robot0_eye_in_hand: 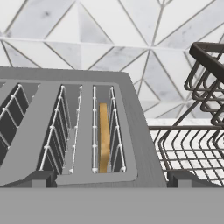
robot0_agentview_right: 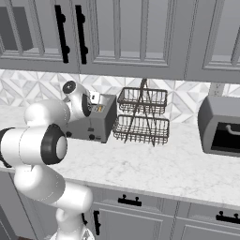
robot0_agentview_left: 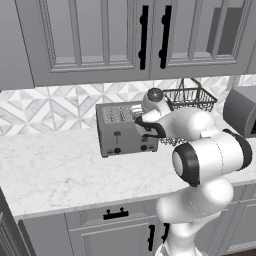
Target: Start the toaster. Once the lever pops up, take the bread to the plate on the dining counter.
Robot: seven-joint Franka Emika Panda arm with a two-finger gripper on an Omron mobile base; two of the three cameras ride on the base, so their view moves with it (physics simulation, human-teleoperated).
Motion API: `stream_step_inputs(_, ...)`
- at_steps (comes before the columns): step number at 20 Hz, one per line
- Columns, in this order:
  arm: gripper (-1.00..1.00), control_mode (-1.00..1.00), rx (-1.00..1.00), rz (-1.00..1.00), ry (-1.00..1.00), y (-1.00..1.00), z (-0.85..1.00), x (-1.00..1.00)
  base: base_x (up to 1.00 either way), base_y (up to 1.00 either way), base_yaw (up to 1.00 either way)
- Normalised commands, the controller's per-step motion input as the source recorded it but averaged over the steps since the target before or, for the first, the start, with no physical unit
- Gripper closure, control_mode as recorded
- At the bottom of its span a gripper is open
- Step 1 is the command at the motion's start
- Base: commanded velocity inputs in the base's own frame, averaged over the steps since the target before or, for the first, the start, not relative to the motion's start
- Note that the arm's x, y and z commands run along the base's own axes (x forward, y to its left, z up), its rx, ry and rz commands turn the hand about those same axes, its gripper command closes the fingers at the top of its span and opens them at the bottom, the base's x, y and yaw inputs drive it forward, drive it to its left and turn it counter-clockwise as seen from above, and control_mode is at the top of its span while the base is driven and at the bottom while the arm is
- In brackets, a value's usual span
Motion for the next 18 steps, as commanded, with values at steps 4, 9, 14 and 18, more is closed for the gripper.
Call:
stream_step_inputs(4,-1.0,-1.0,0.0,0.0,0.0,0.0,0.0,0.0,0.0,0.0,0.0)
stream_step_inputs(9,-1.0,-1.0,0.0,0.0,0.0,0.0,0.0,0.0,0.0,0.0,0.0)
stream_step_inputs(14,-1.0,-1.0,0.0,0.0,0.0,0.0,0.0,0.0,0.0,0.0,0.0)
stream_step_inputs(18,-1.0,-1.0,0.0,0.0,0.0,0.0,0.0,0.0,0.0,0.0,0.0)
